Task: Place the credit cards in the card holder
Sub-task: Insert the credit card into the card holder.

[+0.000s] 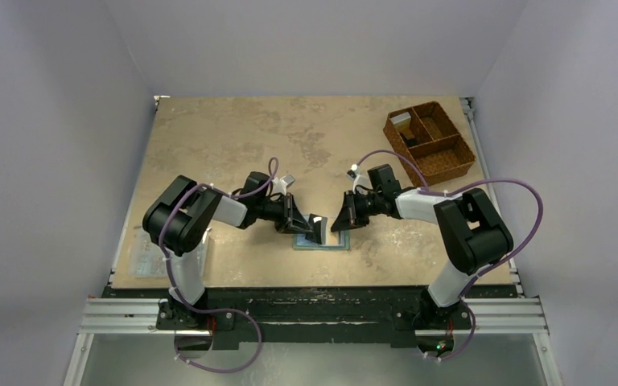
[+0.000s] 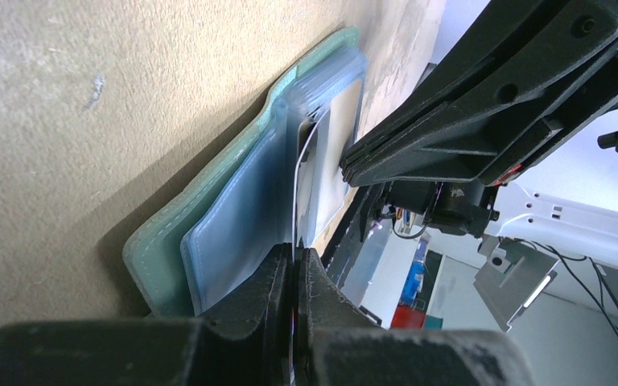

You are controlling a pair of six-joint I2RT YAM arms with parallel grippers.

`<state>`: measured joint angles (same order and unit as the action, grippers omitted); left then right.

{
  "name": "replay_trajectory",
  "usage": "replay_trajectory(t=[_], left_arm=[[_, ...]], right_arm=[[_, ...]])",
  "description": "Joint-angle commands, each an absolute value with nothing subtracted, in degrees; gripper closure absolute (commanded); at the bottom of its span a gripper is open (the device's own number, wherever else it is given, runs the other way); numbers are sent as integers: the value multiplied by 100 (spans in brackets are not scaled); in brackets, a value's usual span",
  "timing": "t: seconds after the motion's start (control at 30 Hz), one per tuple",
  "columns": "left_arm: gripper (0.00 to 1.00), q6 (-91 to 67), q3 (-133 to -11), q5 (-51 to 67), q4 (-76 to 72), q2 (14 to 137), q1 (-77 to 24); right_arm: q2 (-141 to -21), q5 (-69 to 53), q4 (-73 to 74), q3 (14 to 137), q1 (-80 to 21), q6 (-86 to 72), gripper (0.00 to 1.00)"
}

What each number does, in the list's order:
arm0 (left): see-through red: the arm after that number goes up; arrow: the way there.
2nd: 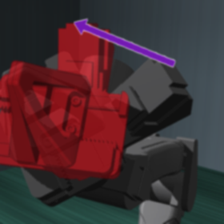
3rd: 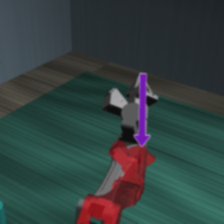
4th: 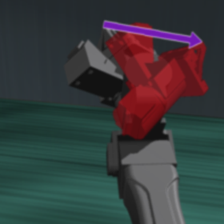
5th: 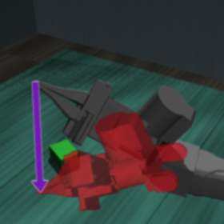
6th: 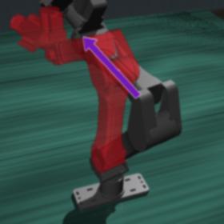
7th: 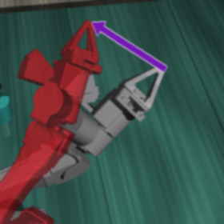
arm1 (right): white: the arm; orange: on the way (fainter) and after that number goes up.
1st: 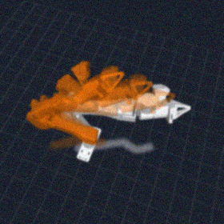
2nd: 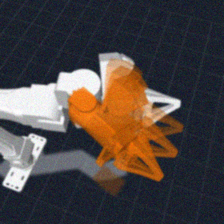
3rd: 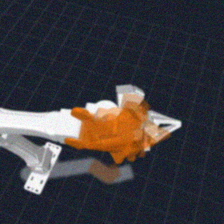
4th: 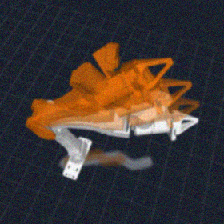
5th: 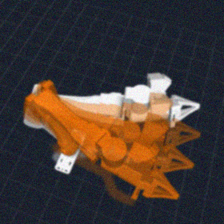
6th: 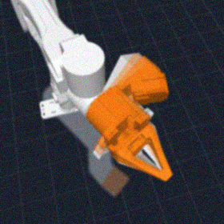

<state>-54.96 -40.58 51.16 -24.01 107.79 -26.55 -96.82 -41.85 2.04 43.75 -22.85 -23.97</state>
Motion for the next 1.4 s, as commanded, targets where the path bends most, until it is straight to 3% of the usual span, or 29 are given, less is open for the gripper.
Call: replay_trajectory(t=[0.0, 0.23, 0.67, 1.0, 1.37], left_arm=[[100, -5774, -3901, 4644, -3077, 10705, -2810], [100, -4987, -4208, 4478, -2062, 10593, -2795], [100, -4809, -4575, 4546, -1869, 10719, -2672], [100, -3685, -5146, 4434, -563, 10696, -2654], [100, -3454, -5395, 4669, -309, 10776, -2655]], right_arm=[[-9890, -3612, 379, 4284, -2276, -2087, 100], [-9839, -3610, 387, 4239, -2275, -2074, 100], [-9834, -3656, 413, 4254, -2272, -2035, 100], [-9899, -3699, 379, 4252, -2272, -2047, 100], [-9940, -3722, 317, 4195, -2276, -2040, 100]])
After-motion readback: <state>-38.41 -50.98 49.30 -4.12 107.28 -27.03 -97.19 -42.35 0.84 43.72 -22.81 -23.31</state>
